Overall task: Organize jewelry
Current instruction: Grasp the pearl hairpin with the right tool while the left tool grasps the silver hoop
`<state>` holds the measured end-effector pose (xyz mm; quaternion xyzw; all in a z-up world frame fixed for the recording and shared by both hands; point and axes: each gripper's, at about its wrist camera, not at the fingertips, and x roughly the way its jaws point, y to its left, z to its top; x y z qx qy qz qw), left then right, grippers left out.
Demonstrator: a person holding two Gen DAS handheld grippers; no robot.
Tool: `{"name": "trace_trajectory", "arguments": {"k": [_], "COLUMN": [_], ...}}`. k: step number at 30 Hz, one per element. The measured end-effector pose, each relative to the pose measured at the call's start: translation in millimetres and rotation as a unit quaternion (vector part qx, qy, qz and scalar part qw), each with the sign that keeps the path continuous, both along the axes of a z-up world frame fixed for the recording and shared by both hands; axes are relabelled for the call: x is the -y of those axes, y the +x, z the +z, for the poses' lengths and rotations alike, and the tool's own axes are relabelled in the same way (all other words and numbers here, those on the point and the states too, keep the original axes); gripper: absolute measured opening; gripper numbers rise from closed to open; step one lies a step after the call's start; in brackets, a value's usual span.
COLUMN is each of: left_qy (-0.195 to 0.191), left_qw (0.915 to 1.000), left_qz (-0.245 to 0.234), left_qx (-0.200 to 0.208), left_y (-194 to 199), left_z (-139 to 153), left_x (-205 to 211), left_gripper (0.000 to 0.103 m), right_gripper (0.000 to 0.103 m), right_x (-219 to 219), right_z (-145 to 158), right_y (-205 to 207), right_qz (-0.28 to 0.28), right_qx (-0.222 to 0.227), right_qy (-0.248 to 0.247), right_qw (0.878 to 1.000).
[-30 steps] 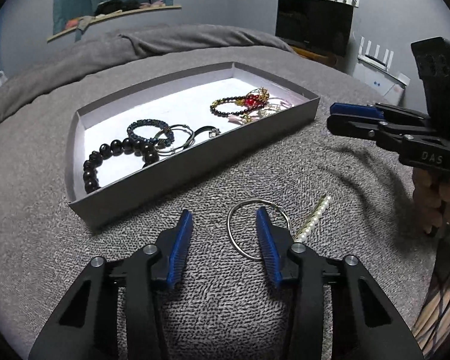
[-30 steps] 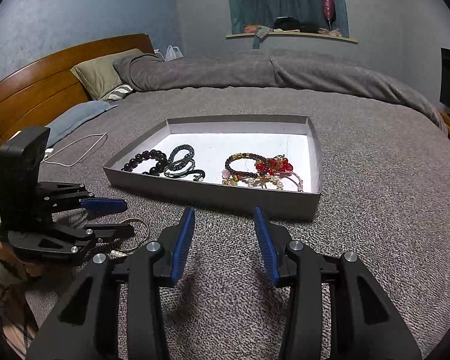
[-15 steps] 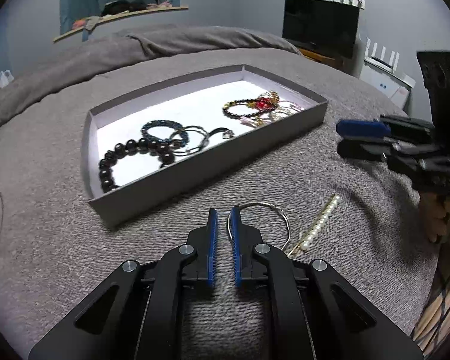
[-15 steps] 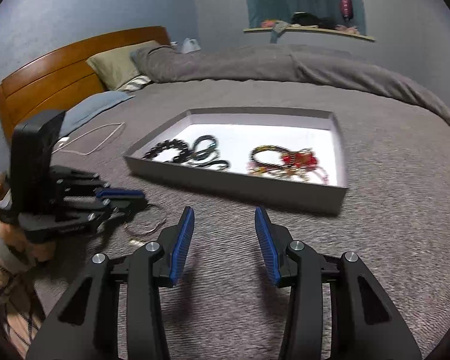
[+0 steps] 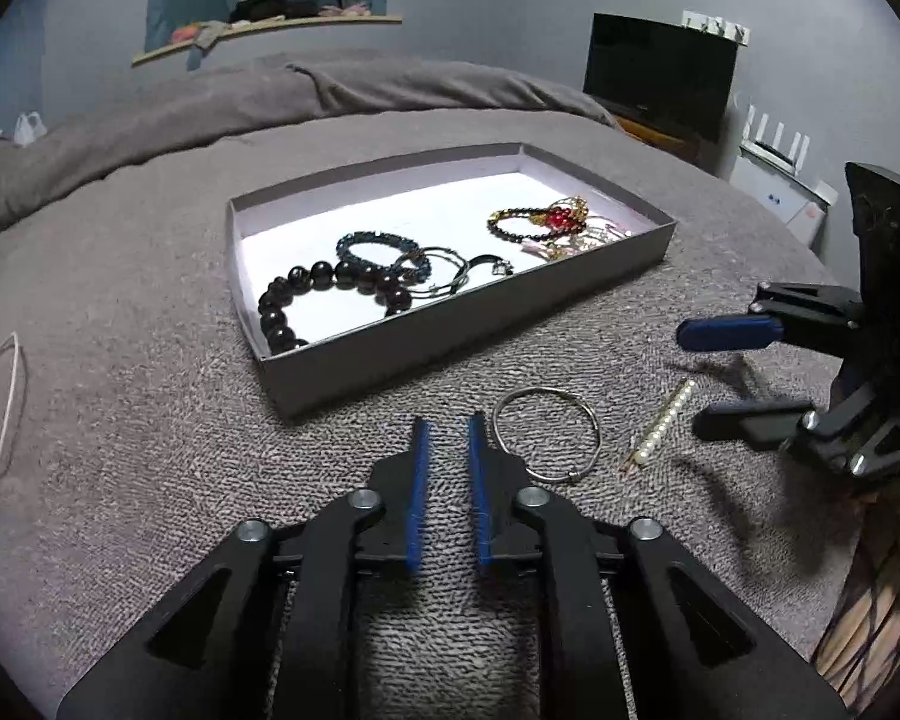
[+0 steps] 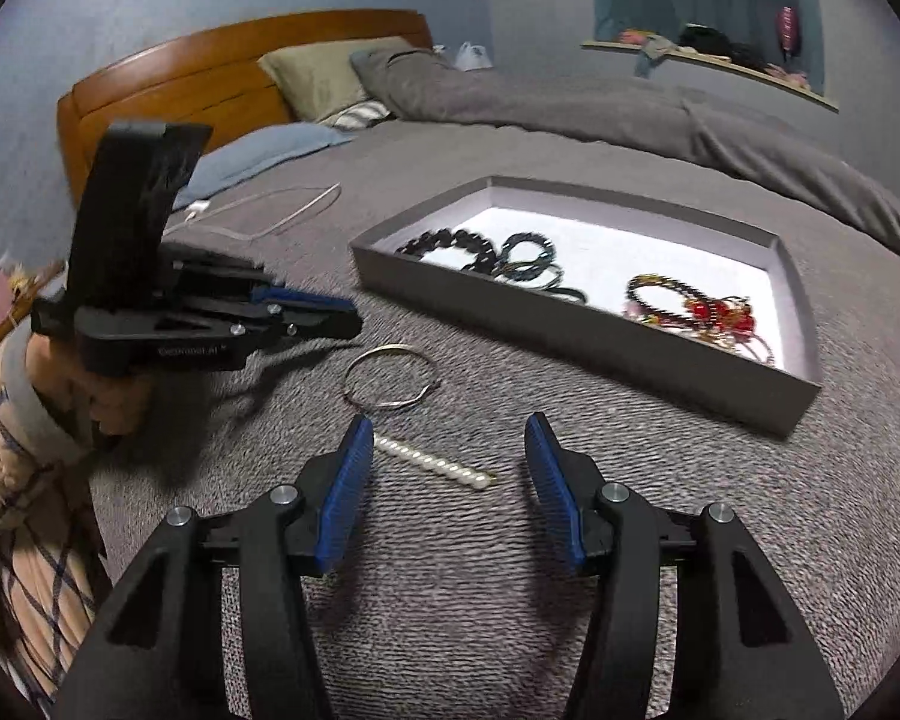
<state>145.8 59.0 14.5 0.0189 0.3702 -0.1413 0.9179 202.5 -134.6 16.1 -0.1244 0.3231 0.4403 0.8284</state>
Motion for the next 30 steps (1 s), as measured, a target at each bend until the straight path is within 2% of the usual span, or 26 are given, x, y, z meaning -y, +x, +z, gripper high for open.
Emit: {"name": "trace_trajectory", "arguments": {"k": [2,4,5,6,7,10,12,14,19,27,30], "left_qy": [0.000,-0.002,-0.006,-0.009,-0.009,-0.002,0.001,0.001,0.009,0.037,0.036], "left_qw": [1.0000,1.0000,1.0000,0.9999,0.9999,0.9997,0.9996,0.9995,0.9990,0.9985,0.9985], "left_qz": [-0.003,-0.004,-0.007,-0.009,-0.011,-0.022,-0.026,-0.031,-0.043,-0.038,-0.038], "left_qx": [0.001,0.003,0.002,0.003,0.006,0.012,0.012,0.009,0.005,-0.011,-0.015], "left_y": [-0.8,-0.9,-1.0,-1.1,-1.9,-2.2,-1.0,0.8,4.0,13.9,14.2], "left_z": [0.9,1.5,1.6,1.8,2.4,3.5,3.2,1.9,-2.3,-15.6,-17.1], "left_x": [1.6,2.5,2.9,3.8,5.6,13.2,17.3,21.9,33.4,46.6,46.2], "left_gripper": [0.023,0.041,0.047,0.057,0.064,0.074,0.074,0.074,0.074,0.074,0.071], "right_gripper": [0.052,0.041,0.028,0.019,0.017,0.015,0.009,0.008,0.008,0.009,0.011], "right_x": [-6.2,-9.8,-10.1,-11.4,-11.6,-8.8,-2.5,5.4,24.5,26.8,24.6], "right_z": [-4.1,-7.5,-9.0,-10.3,-11.2,-11.5,-10.4,-10.6,-9.6,-10.0,-8.8], "right_y": [-3.0,-5.6,-6.3,-6.6,-6.1,-7.3,-5.9,-1.1,12.7,18.3,19.5], "right_qz": [0.013,0.020,0.021,0.021,0.020,0.019,0.010,-0.007,-0.045,-0.051,-0.048], "right_qx": [0.000,0.002,0.002,0.002,0.002,0.011,0.019,0.022,0.017,0.000,-0.002], "right_qy": [-0.015,-0.027,-0.031,-0.038,-0.041,-0.052,-0.057,-0.064,-0.060,-0.045,-0.041], "right_qw": [1.000,0.999,0.999,0.999,0.999,0.998,0.998,0.998,0.997,0.998,0.998]}}
